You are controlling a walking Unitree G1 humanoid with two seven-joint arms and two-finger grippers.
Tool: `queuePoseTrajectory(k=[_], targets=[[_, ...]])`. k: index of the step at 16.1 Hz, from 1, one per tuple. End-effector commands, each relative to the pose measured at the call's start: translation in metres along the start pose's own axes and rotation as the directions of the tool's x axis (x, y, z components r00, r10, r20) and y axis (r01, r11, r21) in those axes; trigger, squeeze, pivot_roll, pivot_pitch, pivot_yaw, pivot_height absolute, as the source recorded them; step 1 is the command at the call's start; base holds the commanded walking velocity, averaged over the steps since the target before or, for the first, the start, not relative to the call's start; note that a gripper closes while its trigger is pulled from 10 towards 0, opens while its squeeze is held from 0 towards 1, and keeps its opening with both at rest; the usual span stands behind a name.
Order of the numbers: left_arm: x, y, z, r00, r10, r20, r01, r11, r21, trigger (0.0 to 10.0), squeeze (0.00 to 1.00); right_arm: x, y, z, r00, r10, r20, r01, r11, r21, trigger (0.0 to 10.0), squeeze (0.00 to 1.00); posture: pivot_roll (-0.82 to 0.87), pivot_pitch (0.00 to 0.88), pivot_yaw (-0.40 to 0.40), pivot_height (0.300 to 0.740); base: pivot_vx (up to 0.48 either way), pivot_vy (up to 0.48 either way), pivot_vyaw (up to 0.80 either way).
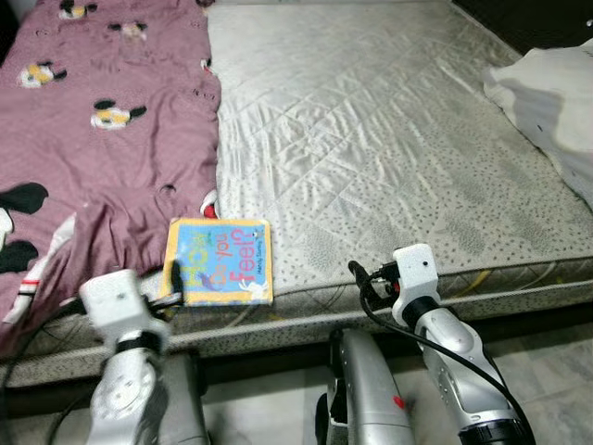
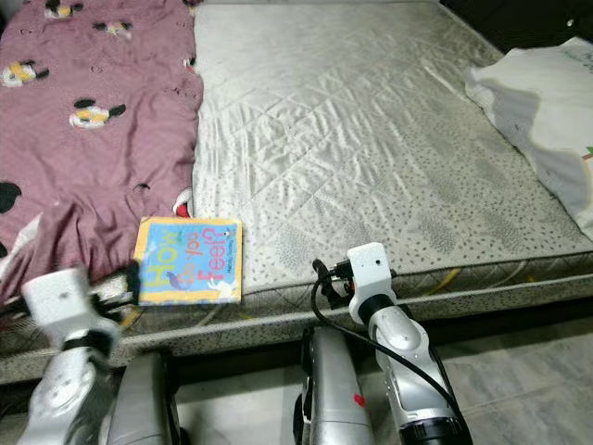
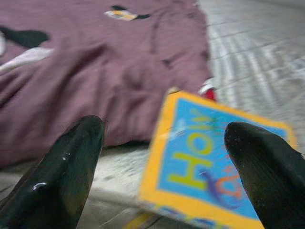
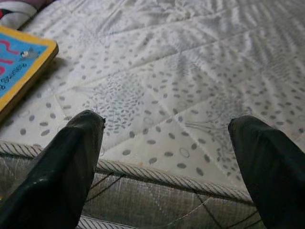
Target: Clean up the room
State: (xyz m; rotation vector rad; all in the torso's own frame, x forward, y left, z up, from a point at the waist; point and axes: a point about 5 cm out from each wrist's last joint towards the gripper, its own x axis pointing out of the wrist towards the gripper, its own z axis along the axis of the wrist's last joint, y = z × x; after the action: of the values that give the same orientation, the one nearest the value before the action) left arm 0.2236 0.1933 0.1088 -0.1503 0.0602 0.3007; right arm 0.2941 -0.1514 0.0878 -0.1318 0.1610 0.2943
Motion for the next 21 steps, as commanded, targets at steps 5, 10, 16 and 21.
queuePoseTrajectory(k=[5,10,16,21], targets=[[-0.017,0.033,-0.003,0.994,0.110,-0.030,-0.109,0.994,0.032,10.0,0.00,0.005,-0.022,-0.004,0.999,-0.027,-0.034,0.023,0.993,-0.112,10.0,0.00,0.00,0.138,-0.055,0.511,0.000,0.000,0.00],[-0.007,0.021,0.003,0.999,0.049,-0.008,-0.049,0.999,0.001,10.0,0.00,0.009,-0.027,-0.006,0.998,-0.046,-0.036,0.040,0.988,-0.149,10.0,0.00,0.00,0.137,-0.054,0.511,0.000,0.000,0.00],[-0.004,0.017,0.004,0.999,0.033,0.000,-0.033,0.999,-0.030,10.0,0.00,0.006,-0.030,-0.010,0.998,-0.049,-0.042,0.041,0.983,-0.179,10.0,0.00,-0.01,0.154,-0.054,0.511,0.000,0.400,0.00],[0.002,0.014,0.007,1.000,0.027,0.013,-0.027,0.999,-0.034,10.0,0.00,0.007,-0.032,-0.011,0.997,-0.059,-0.042,0.050,0.981,-0.186,10.0,0.00,-0.01,0.157,-0.050,0.511,0.000,0.000,0.00]])
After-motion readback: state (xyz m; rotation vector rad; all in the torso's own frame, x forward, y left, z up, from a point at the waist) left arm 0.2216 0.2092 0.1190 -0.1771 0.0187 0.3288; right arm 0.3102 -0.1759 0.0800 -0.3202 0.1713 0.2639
